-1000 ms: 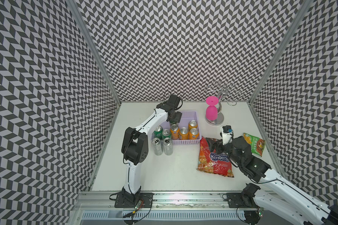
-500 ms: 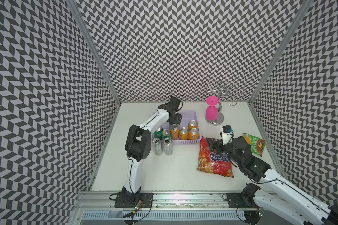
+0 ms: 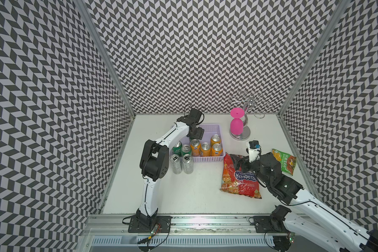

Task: Take out the drinks from the basket
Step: Pick up the drink from the basket.

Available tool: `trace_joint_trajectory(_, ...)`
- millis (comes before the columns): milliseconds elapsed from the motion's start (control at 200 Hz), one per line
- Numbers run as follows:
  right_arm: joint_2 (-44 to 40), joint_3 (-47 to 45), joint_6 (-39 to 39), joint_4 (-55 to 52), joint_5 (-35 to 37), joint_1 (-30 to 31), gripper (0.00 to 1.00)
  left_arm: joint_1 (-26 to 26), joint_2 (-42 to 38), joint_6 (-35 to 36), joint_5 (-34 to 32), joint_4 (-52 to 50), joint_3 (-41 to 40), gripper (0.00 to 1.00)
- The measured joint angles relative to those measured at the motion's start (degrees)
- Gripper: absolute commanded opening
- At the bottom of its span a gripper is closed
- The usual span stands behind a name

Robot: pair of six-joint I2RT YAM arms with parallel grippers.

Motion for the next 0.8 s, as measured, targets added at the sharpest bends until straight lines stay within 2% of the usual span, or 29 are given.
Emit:
trace_joint_trajectory(190, 0.0, -0.1, 0.0, 0.1, 0.0, 0.0, 1.0, 0.0, 0.3, 0.0, -0.2, -0.1, 0.0, 0.79)
trace_joint_trajectory(446, 0.0, -0.1, 0.2, 0.1, 0.0, 0.0, 1.0, 0.0, 0.6, 0.0, -0.1, -0.5, 0.1, 0.67)
trace_joint_trajectory(801, -0.3, -0.2, 0.2, 0.1, 0.1, 0.0, 1.0, 0.0, -0.3, -0.5, -0.2, -2.7, 0.9, 0.65)
